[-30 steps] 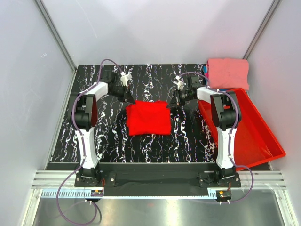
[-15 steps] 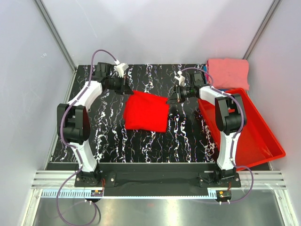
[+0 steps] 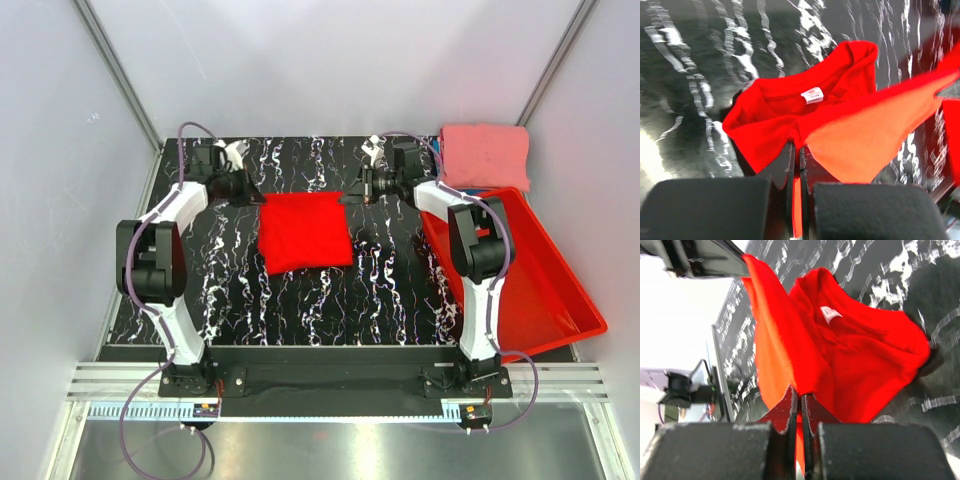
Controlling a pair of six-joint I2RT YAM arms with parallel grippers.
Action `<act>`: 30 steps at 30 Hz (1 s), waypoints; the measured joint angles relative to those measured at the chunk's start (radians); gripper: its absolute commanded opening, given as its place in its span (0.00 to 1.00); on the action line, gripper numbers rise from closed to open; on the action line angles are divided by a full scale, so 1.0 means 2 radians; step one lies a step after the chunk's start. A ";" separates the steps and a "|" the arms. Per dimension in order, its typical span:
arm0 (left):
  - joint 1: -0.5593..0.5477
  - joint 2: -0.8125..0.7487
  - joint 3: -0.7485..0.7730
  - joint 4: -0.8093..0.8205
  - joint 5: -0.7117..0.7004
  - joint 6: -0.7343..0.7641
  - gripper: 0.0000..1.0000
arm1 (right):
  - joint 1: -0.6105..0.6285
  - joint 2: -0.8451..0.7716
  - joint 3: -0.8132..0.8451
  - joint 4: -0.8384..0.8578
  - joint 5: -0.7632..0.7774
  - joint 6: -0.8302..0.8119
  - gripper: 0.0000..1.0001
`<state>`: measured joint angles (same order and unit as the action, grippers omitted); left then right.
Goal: Fold and stack the t-shirts
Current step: Fold the tshirt
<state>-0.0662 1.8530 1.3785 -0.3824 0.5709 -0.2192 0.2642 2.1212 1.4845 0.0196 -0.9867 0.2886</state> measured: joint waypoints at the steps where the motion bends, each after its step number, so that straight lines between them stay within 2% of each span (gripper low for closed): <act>1: 0.008 0.001 -0.005 0.011 0.000 -0.012 0.00 | 0.003 0.006 0.004 0.017 0.000 0.016 0.05; 5: 0.029 0.012 -0.019 0.041 0.001 -0.046 0.00 | 0.012 0.034 0.021 0.060 0.002 0.058 0.09; 12: 0.041 0.054 -0.021 0.070 0.002 -0.072 0.00 | 0.017 0.105 0.078 0.081 0.009 0.100 0.03; 15: 0.043 0.064 -0.023 0.078 -0.001 -0.080 0.00 | 0.020 0.120 0.090 0.080 0.017 0.108 0.03; 16: 0.043 0.065 -0.023 0.079 -0.002 -0.082 0.00 | 0.021 0.121 0.093 0.080 0.021 0.111 0.07; 17: 0.044 0.066 -0.023 0.080 -0.002 -0.084 0.03 | 0.023 0.121 0.098 0.080 0.025 0.113 0.10; 19: 0.045 0.070 -0.023 0.085 -0.002 -0.086 0.15 | 0.025 0.123 0.111 0.080 0.033 0.116 0.11; 21: 0.046 0.078 -0.017 0.087 -0.002 -0.084 0.37 | 0.026 0.129 0.132 0.074 0.044 0.117 0.13; 22: 0.047 0.084 -0.014 0.087 -0.003 -0.083 0.37 | 0.027 0.133 0.143 0.073 0.048 0.117 0.14; 23: 0.047 0.089 -0.011 0.086 -0.004 -0.084 0.38 | 0.027 0.138 0.153 0.069 0.055 0.117 0.16; 24: 0.048 0.092 -0.010 0.085 -0.005 -0.084 0.42 | 0.027 0.142 0.160 0.065 0.060 0.117 0.23; 25: 0.048 0.093 -0.009 0.082 -0.005 -0.081 0.46 | 0.027 0.145 0.165 0.058 0.070 0.118 0.34; 26: 0.048 0.093 -0.007 0.078 -0.006 -0.079 0.51 | 0.027 0.147 0.168 0.050 0.079 0.119 0.53; 28: 0.048 0.093 0.006 0.060 -0.013 -0.072 0.52 | 0.026 0.148 0.171 0.034 0.098 0.119 0.63; 30: 0.048 0.091 0.022 0.048 -0.027 -0.069 0.52 | 0.025 0.148 0.173 0.014 0.115 0.114 0.63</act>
<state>0.0303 2.0346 1.4216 -0.2871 0.5179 -0.3580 0.3141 2.4168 1.8305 0.0479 -0.7559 0.5175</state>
